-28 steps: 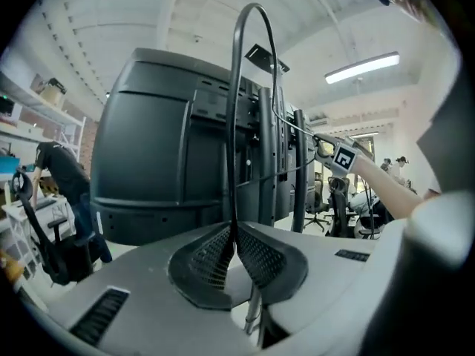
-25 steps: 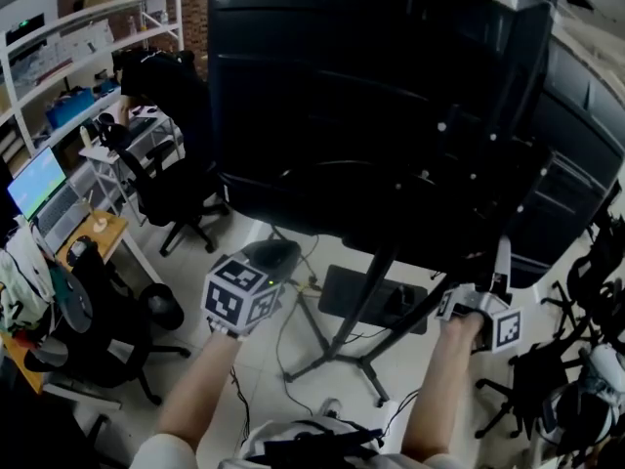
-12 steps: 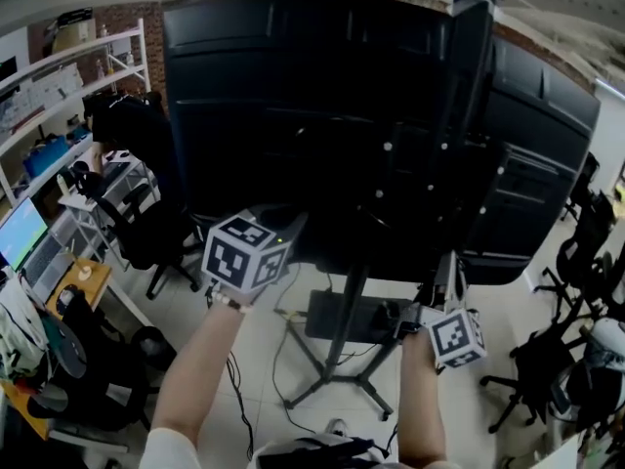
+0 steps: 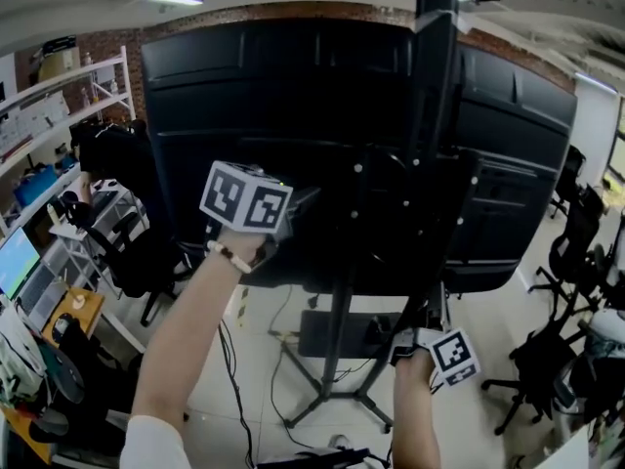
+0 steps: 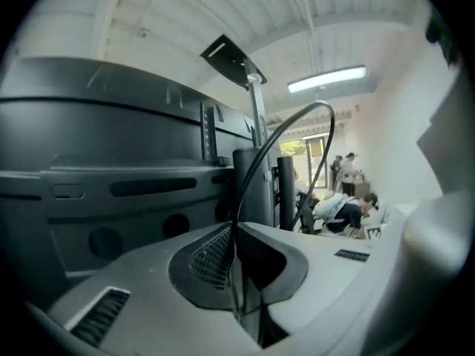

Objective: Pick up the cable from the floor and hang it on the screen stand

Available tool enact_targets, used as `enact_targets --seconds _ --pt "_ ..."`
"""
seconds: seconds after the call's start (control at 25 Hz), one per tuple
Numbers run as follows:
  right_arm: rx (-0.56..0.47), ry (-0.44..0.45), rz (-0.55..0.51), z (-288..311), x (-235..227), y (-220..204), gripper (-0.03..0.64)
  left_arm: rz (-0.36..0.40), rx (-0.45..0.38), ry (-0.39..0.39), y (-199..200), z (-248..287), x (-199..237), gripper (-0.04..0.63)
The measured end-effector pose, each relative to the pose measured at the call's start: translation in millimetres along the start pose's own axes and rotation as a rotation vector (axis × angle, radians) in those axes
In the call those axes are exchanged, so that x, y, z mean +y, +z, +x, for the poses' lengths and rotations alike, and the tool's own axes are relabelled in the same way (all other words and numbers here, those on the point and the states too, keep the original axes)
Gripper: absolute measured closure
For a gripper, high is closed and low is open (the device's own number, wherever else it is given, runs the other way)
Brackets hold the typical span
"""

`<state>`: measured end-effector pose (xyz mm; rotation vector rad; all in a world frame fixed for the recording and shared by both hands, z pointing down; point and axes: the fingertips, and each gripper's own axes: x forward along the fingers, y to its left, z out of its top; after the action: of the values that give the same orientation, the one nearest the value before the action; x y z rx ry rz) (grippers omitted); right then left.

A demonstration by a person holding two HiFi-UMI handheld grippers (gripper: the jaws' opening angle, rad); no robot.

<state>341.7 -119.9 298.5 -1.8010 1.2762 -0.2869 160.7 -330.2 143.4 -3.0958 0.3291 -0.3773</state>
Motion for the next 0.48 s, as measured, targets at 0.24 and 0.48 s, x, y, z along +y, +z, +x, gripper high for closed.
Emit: enact_targets --seconds 0.24,0.48 --pt "0.025 0.045 0.249 3 -13 10 0.590 -0.169 0.102 -0.163 17 18 -1 0.583" --pt "0.033 0.081 0.428 -2 -19 11 0.590 -0.333 0.164 -0.255 -5 20 -6 0.583"
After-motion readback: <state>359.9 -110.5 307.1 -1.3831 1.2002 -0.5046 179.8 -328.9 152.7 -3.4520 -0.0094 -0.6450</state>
